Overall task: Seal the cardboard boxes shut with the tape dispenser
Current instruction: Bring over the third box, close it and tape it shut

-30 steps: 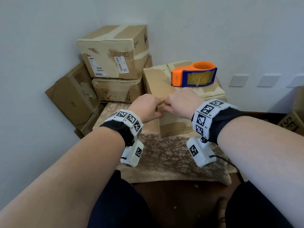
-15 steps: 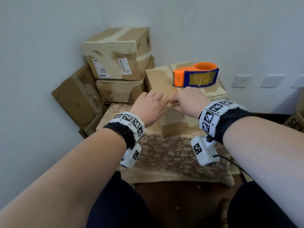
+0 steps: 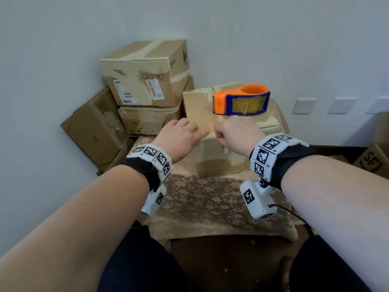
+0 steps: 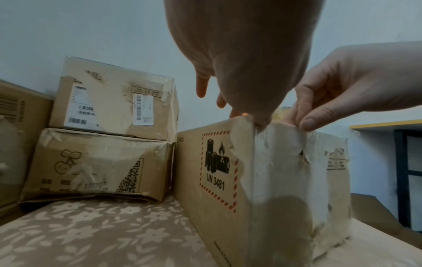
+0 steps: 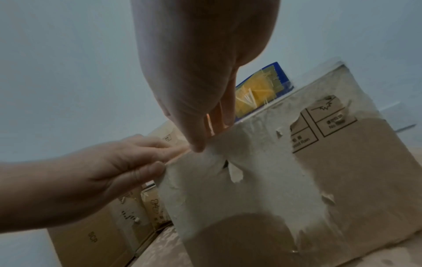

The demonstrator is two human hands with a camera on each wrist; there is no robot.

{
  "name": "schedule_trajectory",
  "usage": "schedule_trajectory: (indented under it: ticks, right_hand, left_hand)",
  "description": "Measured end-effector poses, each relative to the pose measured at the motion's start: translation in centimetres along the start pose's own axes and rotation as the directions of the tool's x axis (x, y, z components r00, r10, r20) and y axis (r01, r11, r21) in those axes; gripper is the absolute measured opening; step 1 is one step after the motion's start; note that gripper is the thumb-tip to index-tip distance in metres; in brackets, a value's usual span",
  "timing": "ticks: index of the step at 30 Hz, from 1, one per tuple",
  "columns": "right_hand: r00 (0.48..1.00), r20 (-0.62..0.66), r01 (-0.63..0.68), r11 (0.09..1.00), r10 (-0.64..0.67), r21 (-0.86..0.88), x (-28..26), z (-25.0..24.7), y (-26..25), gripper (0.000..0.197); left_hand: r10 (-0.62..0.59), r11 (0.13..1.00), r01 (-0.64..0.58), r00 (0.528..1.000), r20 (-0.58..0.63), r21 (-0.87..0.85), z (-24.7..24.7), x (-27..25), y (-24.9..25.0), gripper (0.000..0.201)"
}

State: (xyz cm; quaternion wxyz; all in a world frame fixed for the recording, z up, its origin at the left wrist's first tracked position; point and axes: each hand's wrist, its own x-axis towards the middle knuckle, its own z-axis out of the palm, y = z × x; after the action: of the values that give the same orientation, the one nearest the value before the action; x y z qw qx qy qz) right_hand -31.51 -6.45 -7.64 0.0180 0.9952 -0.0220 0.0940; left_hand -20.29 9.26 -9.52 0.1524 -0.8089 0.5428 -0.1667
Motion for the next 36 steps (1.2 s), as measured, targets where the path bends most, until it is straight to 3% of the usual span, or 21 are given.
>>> schedule_trajectory:
  ticks: [3,5,7,10,15,19,26,36]
  right_hand:
    - [0.999,0.034,-0.037,0.992,0.033,0.12,0.5,-0.1,0.0,0.031]
    - [0.996,0.028,-0.084,0.973,0.079,0.214,0.9,-0.3,0.6,0.046]
    - [0.993,0.01,-0.112,0.952,0.114,0.284,1.2,-0.5,1.4,0.044]
    - [0.992,0.032,-0.129,0.932,0.126,0.338,1.6,-0.8,2.2,0.032]
    - [0.978,0.208,-0.088,0.959,0.032,0.271,2.4,-0.9,2.4,0.045]
    - [0.957,0.289,-0.054,0.977,-0.007,0.204,2.9,0.6,2.5,0.055]
    - [0.976,0.214,0.009,0.992,-0.036,0.126,3.0,2.3,3.0,0.058]
    - [0.974,0.226,0.031,0.999,-0.026,-0.019,2.7,2.4,2.5,0.064]
  left_hand:
    - [-0.03,0.995,0.043,0.991,0.132,-0.093,-0.4,-0.2,-0.9,0.048]
    - [-0.043,0.971,0.106,0.959,0.28,-0.214,-1.1,0.5,-1.4,0.054]
    - [-0.032,0.924,0.159,0.938,0.344,-0.348,-1.8,1.5,-1.9,0.05]
    - [-0.118,0.769,0.294,0.938,0.327,-0.567,-2.3,2.5,-2.0,0.039]
    - [-0.104,0.837,0.303,0.906,0.411,-0.455,-1.7,3.1,-0.4,0.055]
    - [-0.109,0.834,0.295,0.916,0.386,-0.465,-0.8,2.8,0.0,0.06]
    - [-0.09,0.89,0.229,0.936,0.34,-0.394,0.1,2.7,-0.3,0.065]
    - [-0.068,0.932,0.185,0.934,0.351,-0.312,-0.1,2.8,-0.3,0.072]
